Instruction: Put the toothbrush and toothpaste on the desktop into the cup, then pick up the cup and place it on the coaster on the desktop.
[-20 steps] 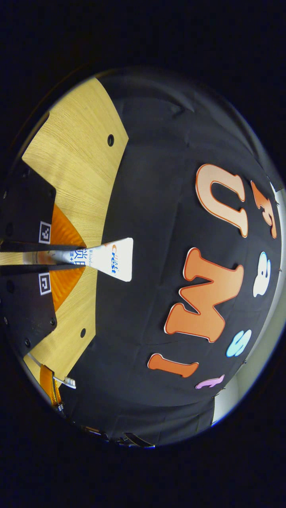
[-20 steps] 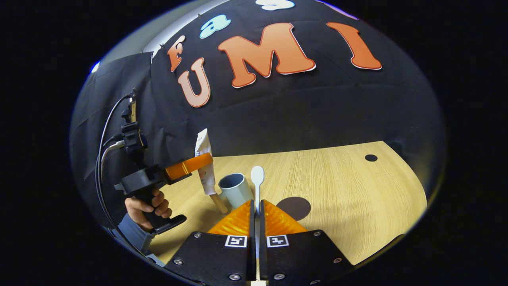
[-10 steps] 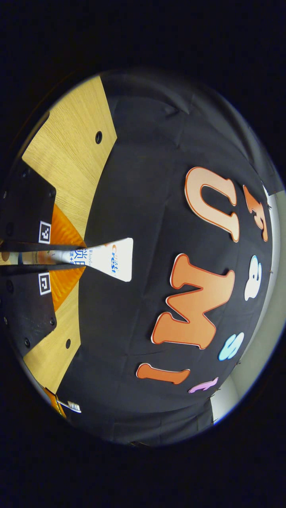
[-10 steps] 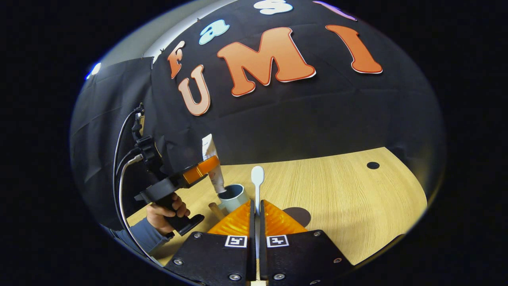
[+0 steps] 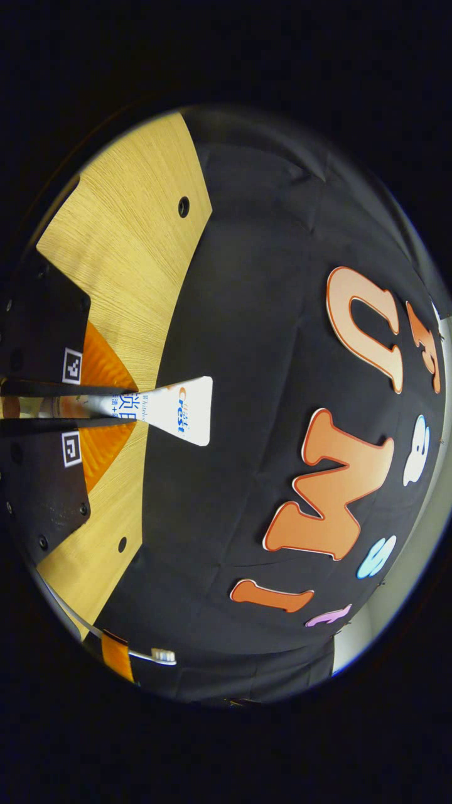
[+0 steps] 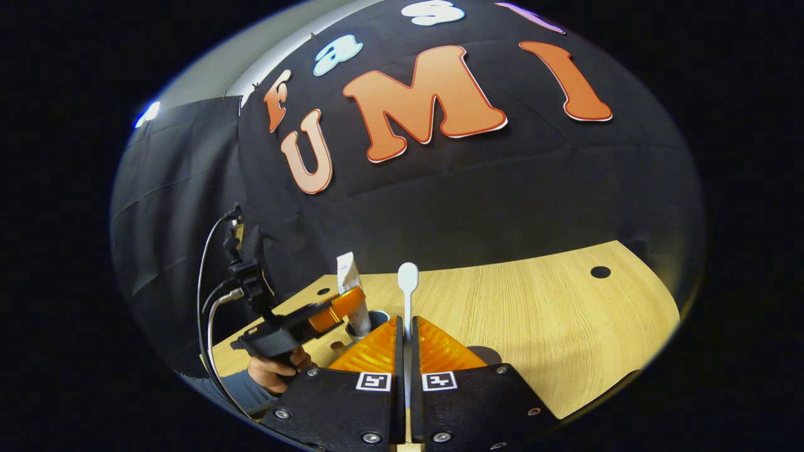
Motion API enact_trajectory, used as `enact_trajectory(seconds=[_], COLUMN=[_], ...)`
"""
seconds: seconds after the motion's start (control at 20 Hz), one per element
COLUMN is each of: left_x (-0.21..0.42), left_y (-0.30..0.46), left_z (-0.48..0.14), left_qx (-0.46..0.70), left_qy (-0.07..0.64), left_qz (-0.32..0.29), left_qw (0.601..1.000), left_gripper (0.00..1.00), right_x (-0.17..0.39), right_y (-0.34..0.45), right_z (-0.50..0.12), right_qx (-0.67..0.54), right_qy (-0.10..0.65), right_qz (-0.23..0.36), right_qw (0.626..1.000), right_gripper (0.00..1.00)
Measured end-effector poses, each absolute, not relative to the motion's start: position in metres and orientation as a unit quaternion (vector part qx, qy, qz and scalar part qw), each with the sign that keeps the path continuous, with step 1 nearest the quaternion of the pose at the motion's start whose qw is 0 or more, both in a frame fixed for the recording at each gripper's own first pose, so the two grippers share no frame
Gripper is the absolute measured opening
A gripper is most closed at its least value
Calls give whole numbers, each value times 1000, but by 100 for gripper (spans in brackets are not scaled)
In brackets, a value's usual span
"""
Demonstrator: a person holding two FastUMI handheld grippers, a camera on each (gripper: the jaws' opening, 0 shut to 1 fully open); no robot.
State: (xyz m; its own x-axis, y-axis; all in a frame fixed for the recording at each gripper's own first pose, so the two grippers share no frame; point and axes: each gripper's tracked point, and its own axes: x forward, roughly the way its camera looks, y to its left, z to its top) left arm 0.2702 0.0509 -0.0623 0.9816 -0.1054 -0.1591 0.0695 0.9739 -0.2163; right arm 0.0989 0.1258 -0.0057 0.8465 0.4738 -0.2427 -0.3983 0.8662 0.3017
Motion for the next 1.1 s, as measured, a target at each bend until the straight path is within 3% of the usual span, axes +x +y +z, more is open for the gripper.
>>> enact_trajectory(seconds=[0.2,0.3,0.4,0.5,0.7,0.8,0.85,1.05,1.1], left_x=[261,258,255,252,244,235,231,213,208], left_y=[47,47,50,48,50,52,53,72,80], left_z=[-65,-68,-74,-80,-74,-62,-58,-45,-42], left_qx=[-68,-58,-60,-57,-49,-48,-45,-15,-9], left_qy=[84,92,97,109,102,94,87,64,60], left_qz=[-50,-54,-58,-68,-71,-74,-72,-46,-36], left_qw=[993,993,992,990,991,992,993,997,997], left_gripper=[14,21,18,23,39,59,76,98,98], right_x=[111,115,121,126,139,145,148,163,168], right_y=[144,153,160,165,176,181,184,197,198], right_z=[5,9,11,14,20,20,21,21,18], right_qx=[136,132,132,132,138,146,150,159,157], right_qy=[143,140,133,128,116,115,113,97,96], right_qz=[241,246,248,248,249,254,256,259,257], right_qw=[950,950,951,951,951,949,948,948,949], right_gripper=[4,4,4,4,4,3,3,3,4])
